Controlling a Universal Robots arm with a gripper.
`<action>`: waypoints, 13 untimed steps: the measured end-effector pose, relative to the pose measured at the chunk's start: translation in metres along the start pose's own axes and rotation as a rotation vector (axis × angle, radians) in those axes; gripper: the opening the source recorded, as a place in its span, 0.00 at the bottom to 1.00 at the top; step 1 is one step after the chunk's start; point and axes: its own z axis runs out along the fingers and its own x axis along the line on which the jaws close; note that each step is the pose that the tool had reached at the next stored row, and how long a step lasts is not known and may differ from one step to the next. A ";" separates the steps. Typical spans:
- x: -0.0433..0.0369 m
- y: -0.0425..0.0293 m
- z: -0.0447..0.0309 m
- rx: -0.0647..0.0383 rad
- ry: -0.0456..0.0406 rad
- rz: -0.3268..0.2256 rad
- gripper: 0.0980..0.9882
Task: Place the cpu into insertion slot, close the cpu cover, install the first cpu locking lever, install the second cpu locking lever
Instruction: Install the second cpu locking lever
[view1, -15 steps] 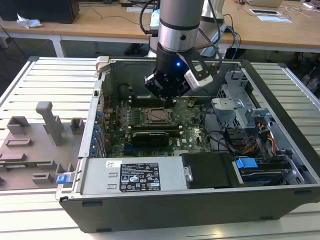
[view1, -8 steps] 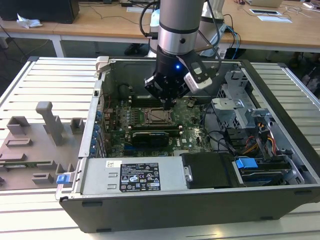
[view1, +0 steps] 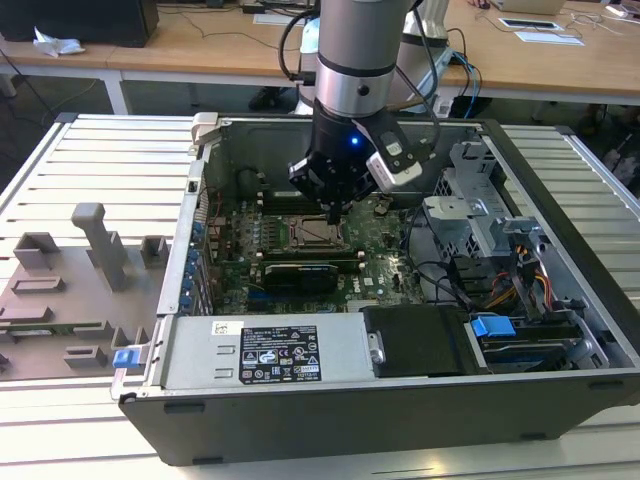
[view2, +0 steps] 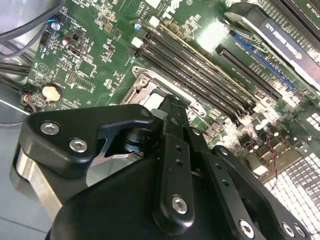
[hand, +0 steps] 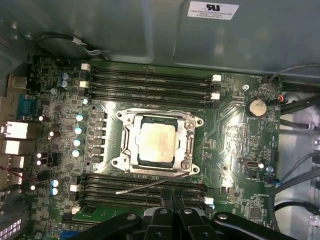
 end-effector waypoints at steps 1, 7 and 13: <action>0.0000 -0.0001 0.0010 0.000 0.0001 0.000 0.01; 0.0000 -0.0004 0.0069 0.000 0.0001 0.000 0.01; 0.0000 -0.0011 0.0158 -0.001 0.0000 0.000 0.01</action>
